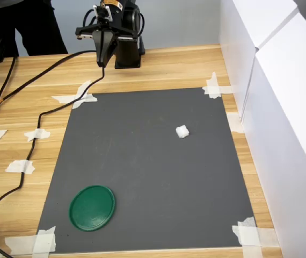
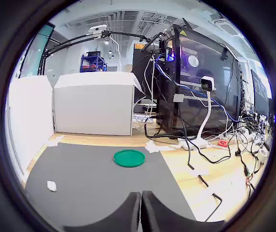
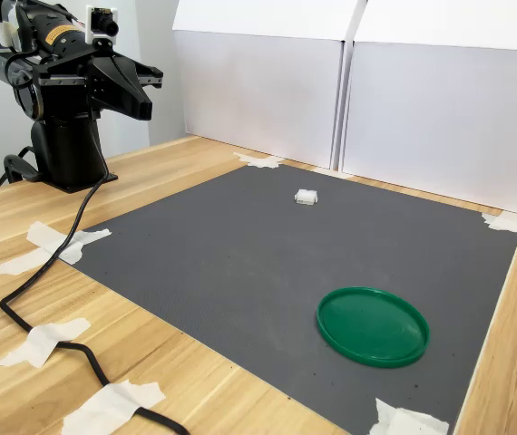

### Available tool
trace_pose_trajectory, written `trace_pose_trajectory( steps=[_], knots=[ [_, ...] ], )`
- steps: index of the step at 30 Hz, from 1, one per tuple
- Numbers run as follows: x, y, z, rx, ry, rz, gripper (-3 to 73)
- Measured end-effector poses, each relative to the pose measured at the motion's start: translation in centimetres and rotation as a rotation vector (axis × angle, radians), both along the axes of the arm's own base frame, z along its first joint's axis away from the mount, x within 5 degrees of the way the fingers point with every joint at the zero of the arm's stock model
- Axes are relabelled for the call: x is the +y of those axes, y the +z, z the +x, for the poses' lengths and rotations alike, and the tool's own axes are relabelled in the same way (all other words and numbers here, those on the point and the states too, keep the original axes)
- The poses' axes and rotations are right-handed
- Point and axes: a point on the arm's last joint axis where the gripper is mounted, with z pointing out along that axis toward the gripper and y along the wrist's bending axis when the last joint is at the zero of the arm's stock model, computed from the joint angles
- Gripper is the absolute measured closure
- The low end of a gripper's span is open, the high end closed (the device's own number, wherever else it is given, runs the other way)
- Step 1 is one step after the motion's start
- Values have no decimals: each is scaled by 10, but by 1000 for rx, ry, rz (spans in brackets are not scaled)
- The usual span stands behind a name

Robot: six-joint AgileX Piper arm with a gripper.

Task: Grasp a white terminal and put it on the green lid.

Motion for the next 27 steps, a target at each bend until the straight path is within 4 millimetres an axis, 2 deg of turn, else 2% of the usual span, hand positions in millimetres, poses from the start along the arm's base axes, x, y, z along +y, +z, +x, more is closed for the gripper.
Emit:
trace_pose_trajectory(
  steps=[4, 7, 22, 27],
  knots=[
    [0, -3, 4, 57, 0, 6, 711],
    [-1, 3, 9, 129, 0, 19, 711],
    [-5, 61, 59, 625, 2, 73, 711],
    [-5, 78, 81, 757, 18, 112, 711]
  ],
)
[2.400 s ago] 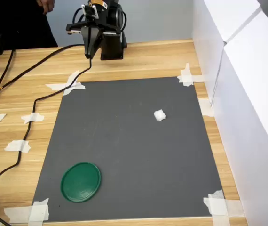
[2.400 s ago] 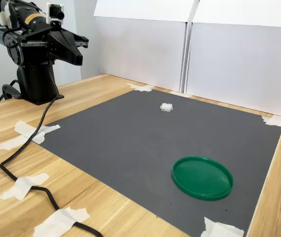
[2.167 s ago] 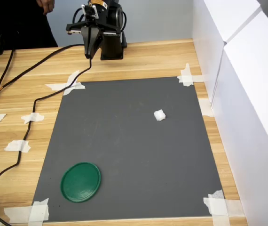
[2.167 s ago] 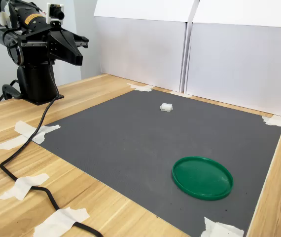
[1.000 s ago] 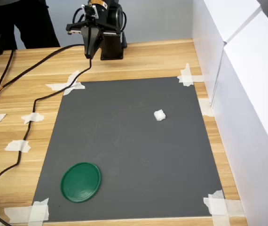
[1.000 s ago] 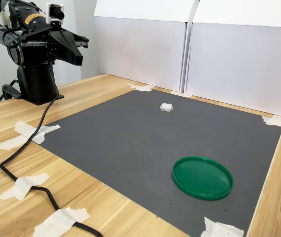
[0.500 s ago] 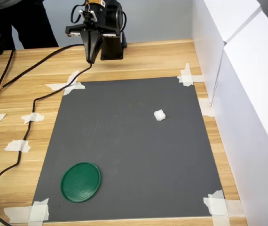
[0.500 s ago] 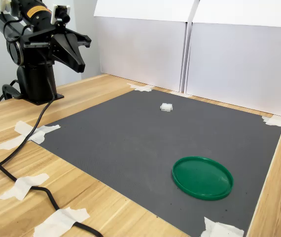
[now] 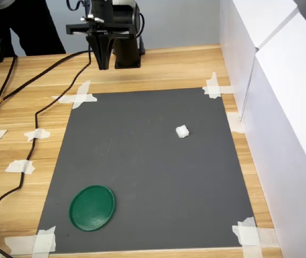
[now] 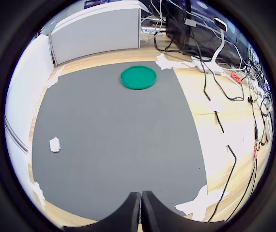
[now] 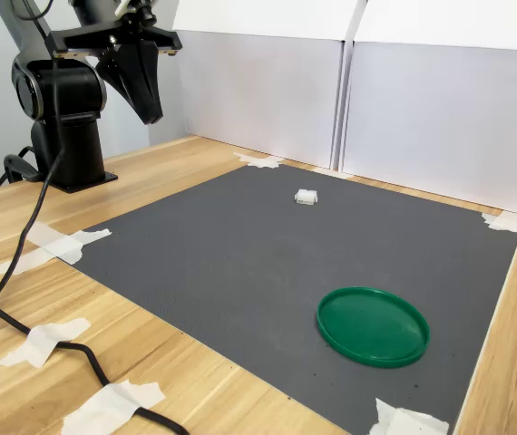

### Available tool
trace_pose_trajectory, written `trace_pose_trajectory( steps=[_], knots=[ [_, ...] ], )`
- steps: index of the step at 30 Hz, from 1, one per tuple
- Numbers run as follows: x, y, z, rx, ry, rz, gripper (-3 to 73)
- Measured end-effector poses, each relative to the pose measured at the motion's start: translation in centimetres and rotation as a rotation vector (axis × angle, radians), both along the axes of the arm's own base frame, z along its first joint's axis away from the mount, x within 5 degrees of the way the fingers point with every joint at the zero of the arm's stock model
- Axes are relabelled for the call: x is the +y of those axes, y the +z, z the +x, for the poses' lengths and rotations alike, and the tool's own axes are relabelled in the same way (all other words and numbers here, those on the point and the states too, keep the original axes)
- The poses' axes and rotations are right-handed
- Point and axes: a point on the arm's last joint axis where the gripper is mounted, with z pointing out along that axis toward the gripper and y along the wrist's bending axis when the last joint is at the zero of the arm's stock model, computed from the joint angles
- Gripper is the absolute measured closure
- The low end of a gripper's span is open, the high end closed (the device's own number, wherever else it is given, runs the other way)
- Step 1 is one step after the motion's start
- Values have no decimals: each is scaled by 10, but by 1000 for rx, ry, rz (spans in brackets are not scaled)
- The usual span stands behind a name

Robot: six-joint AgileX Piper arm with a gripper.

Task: Grasp a white terminal and put it on the green lid.

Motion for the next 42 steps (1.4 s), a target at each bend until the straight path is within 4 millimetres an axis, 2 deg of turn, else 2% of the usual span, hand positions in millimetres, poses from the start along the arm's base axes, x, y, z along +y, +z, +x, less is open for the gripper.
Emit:
trace_pose_trajectory(
  steps=[5, 9, 13, 16, 20, 26, 34, 42],
  knots=[
    [6, 19, 21, 89, 119, 23, 699],
    [7, 28, 30, 133, 188, 19, 631],
    [8, 30, 33, 151, 211, 11, 500],
    [9, 28, 34, 165, 216, 17, 375],
    [18, 27, 35, 177, 243, 35, 216],
    [21, 26, 38, 173, 210, 77, 77],
    [28, 16, 49, 219, 226, 126, 49],
    [51, -2, 60, 313, 316, 61, 49]
  ],
)
